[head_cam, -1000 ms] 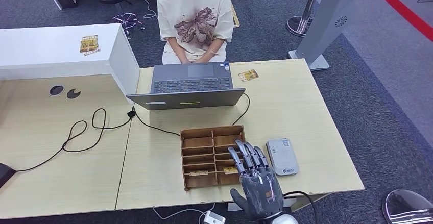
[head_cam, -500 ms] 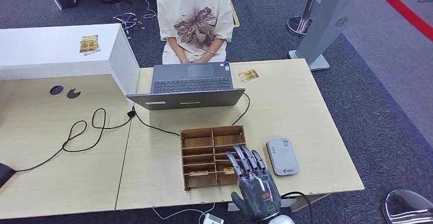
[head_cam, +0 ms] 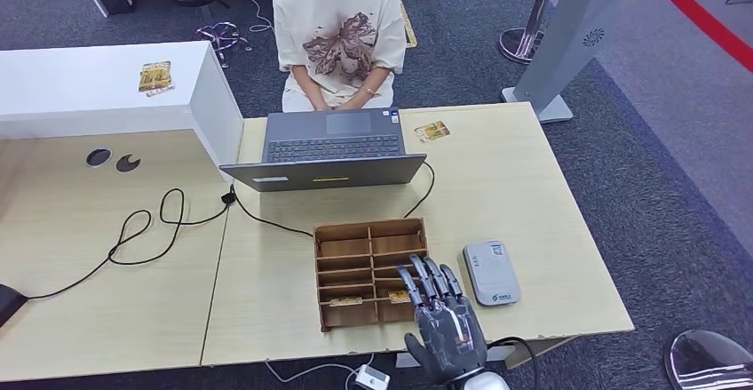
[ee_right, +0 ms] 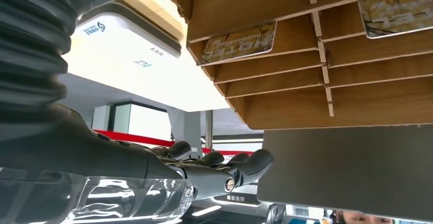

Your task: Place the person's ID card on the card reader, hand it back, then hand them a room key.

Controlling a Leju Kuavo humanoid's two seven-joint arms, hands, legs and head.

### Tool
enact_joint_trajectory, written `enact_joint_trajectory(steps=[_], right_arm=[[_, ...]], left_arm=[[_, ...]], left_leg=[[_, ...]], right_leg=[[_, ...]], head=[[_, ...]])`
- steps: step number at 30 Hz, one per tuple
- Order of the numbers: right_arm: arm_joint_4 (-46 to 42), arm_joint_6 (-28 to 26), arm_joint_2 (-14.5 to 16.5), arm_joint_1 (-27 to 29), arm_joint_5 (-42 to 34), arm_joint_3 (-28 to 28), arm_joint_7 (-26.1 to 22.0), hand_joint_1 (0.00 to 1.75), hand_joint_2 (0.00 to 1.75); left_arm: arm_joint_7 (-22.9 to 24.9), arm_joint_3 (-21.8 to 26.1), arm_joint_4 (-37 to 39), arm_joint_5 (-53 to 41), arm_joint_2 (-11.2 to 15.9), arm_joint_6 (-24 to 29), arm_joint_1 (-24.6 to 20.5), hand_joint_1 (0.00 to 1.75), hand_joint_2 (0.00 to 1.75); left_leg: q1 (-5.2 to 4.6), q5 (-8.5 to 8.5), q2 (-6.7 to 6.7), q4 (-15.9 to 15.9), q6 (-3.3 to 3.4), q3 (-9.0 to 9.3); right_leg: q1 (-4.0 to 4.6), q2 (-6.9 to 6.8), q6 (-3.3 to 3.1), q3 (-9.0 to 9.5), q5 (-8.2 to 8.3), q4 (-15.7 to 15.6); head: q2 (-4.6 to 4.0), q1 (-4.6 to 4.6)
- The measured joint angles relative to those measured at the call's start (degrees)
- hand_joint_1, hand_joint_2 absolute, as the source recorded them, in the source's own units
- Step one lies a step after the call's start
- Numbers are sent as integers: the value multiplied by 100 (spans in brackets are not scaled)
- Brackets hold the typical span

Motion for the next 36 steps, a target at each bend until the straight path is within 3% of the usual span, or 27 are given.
enact_joint_trajectory(steps=[2,5,9,11,21,24,36], right_arm=[[40,2,40,28,0,-83,-100,95,175],[93,5,86,53,0,-161,-166,92,175],[133,11,104,69,0,-190,-191,129,175],[139,14,111,77,0,-212,-195,123,175],[152,28,146,97,0,-283,-249,61,175],[167,29,151,97,0,-291,-255,55,175],[187,27,173,94,0,-298,-262,62,175]], left_arm=[[-13,-5,1,11,0,14,0,0,0],[-49,-10,3,44,0,39,1,0,0],[-64,-11,3,85,0,54,2,0,0],[-65,-13,3,96,0,58,3,0,0],[-66,-38,3,115,0,59,2,0,0],[-67,-54,4,117,0,59,2,0,0],[-83,-127,5,134,0,62,1,0,0]], left_leg=[[0,0,0,0,0,0],[0,0,0,0,0,0],[0,0,0,0,0,0],[0,0,0,0,0,0],[0,0,0,0,0,0],[0,0,0,0,0,0],[0,0,0,0,0,0]], right_leg=[[0,0,0,0,0,0],[0,0,0,0,0,0],[0,0,0,0,0,0],[0,0,0,0,0,0],[0,0,0,0,0,0],[0,0,0,0,0,0],[0,0,0,0,0,0]], head=[[-1,0],[0,0],[1,1],[1,1],[1,0],[1,1],[1,0]])
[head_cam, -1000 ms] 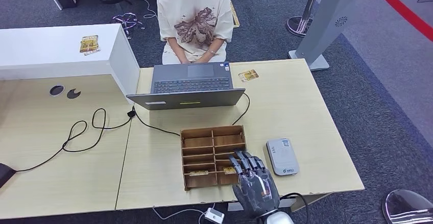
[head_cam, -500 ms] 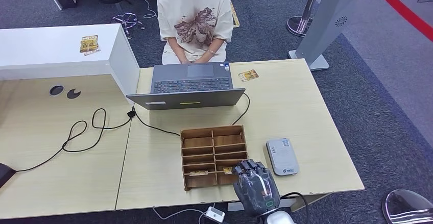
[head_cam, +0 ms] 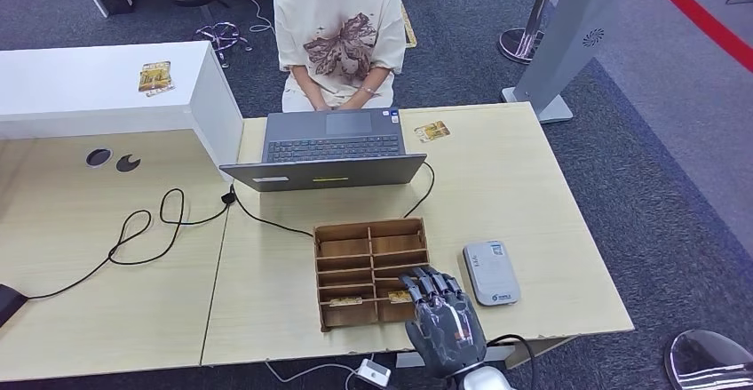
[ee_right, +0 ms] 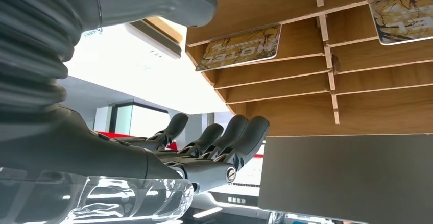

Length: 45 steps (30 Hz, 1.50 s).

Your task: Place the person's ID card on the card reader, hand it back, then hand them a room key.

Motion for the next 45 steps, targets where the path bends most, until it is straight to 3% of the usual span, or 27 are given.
enact_joint_trajectory(steps=[9,23,27,32,45], right_arm=[[64,2,61,0,0,-43,-207,77,175],[319,2,261,-8,0,-196,-452,73,175],[348,21,276,-10,0,-227,-452,87,175],[363,85,287,-52,0,-239,-386,137,175],[361,92,285,-167,4,-117,-14,151,175]], left_arm=[[0,-19,0,4,0,-1,-1,0,0],[-20,-49,8,57,0,-1,-1,0,0],[-20,-52,10,80,0,-1,-1,0,0],[-31,-61,11,148,0,21,0,0,0],[-383,-62,11,423,-2,294,7,0,0]], left_leg=[[0,0,0,0,0,0],[0,3,0,0,-4,0],[0,4,0,0,-5,0],[0,4,0,0,-5,0],[1,4,0,0,-6,1]], right_leg=[[0,0,0,0,0,0],[0,0,0,0,0,1],[0,0,-1,0,1,1],[0,0,-1,0,1,1],[1,1,-1,0,1,1]], head=[[-1,1],[0,0],[-1,1],[0,0],[-2,1]])
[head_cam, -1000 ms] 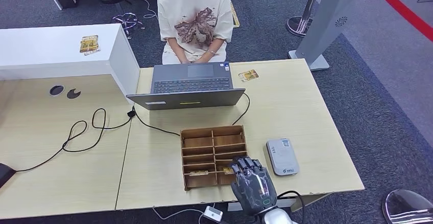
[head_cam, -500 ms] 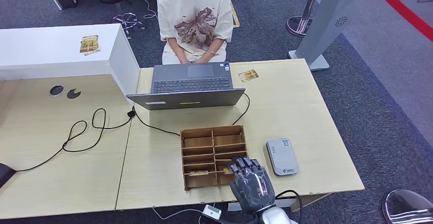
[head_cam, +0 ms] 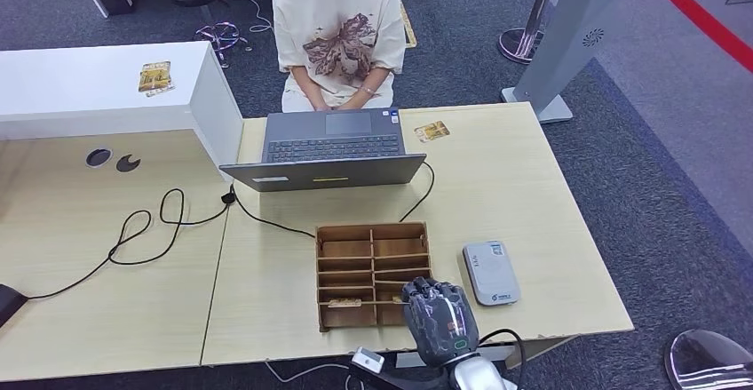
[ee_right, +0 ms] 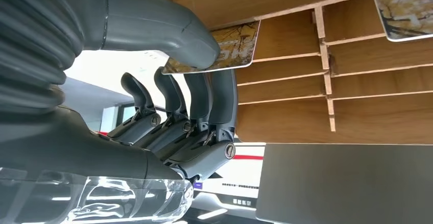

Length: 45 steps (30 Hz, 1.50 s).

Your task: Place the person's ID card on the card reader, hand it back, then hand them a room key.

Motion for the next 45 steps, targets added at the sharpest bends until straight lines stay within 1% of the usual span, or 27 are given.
enact_joint_trajectory(steps=[6,12,16,18,23,26,30,37,45], right_arm=[[-6,-75,0,-57,2,66,102,163,175],[-85,-208,-10,-67,2,88,-34,174,175],[-193,-412,-46,-30,1,67,-465,175,175],[-266,-499,-50,55,1,-18,-813,175,175],[-440,-601,-1,383,-82,-438,-1875,175,175],[-513,-622,30,536,-210,-641,-2257,175,175],[-598,-631,31,676,-456,-784,-2542,175,175],[-829,-715,31,775,-800,-897,-2889,175,175],[-1103,-738,31,780,-890,-1040,-3106,175,175]], left_arm=[[-15,0,0,59,1,15,0,0,0],[-1,0,0,119,2,11,1,0,0],[40,0,0,173,2,-3,1,0,0],[61,0,0,196,2,-12,1,0,0],[97,-1,0,274,4,-31,2,0,0],[105,-21,0,322,4,-38,2,0,0],[111,-93,0,385,7,-39,2,0,0],[121,-175,0,473,23,-45,2,0,0],[147,-283,0,494,30,-57,1,0,0]], left_leg=[[0,0,0,0,0,0],[0,0,0,0,0,0],[0,0,0,0,0,1],[0,0,-1,0,0,0],[0,0,-1,0,0,0],[0,0,-1,0,0,0],[0,0,-1,0,0,1],[0,1,0,0,-1,2],[0,1,0,0,-1,2]], right_leg=[[0,0,0,0,0,0],[0,0,0,0,0,0],[0,-1,0,0,0,0],[0,-2,0,0,0,0],[0,-1,0,0,0,0],[0,-1,0,0,0,0],[0,0,-1,0,1,0],[0,0,-2,1,2,0],[0,0,-2,1,2,0]], head=[[1,1],[1,0],[0,0],[1,0],[0,0],[0,0],[1,0],[1,1],[1,1]])
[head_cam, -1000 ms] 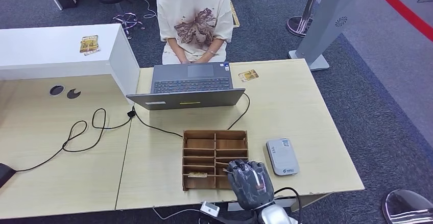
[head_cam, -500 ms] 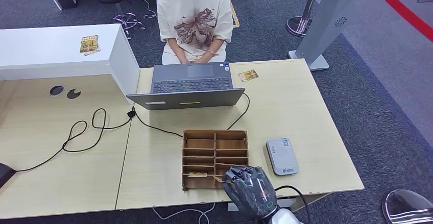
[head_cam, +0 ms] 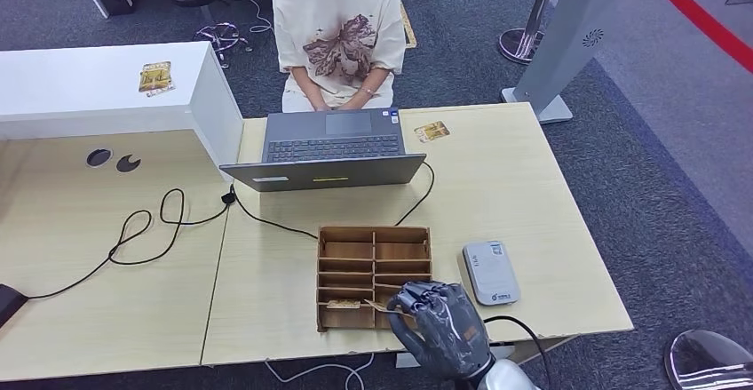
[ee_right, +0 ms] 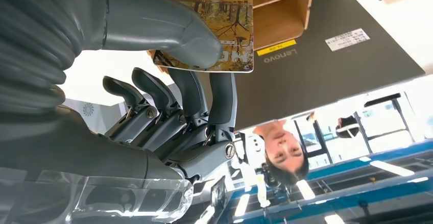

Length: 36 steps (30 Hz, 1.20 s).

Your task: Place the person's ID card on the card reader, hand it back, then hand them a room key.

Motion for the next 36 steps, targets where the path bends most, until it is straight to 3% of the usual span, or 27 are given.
enact_joint_trajectory(steps=[6,21,36], right_arm=[[-86,-10,0,-47,-17,-57,-96,175,175],[-509,85,-18,-790,-93,-269,-299,175,175],[-526,713,-24,-2016,-657,-233,-424,175,175]], left_arm=[[0,-28,0,-8,2,-7,0,0,0],[-2,-136,0,-13,23,-33,-4,0,0],[-2,-324,0,-86,62,-61,-21,0,0]], left_leg=[[0,1,0,0,0,0],[0,11,1,0,0,1],[0,28,1,0,-4,0]], right_leg=[[0,0,0,1,1,0],[0,0,-1,1,9,1],[0,0,-1,1,26,2]], head=[[-1,-1],[0,0],[-1,0]])
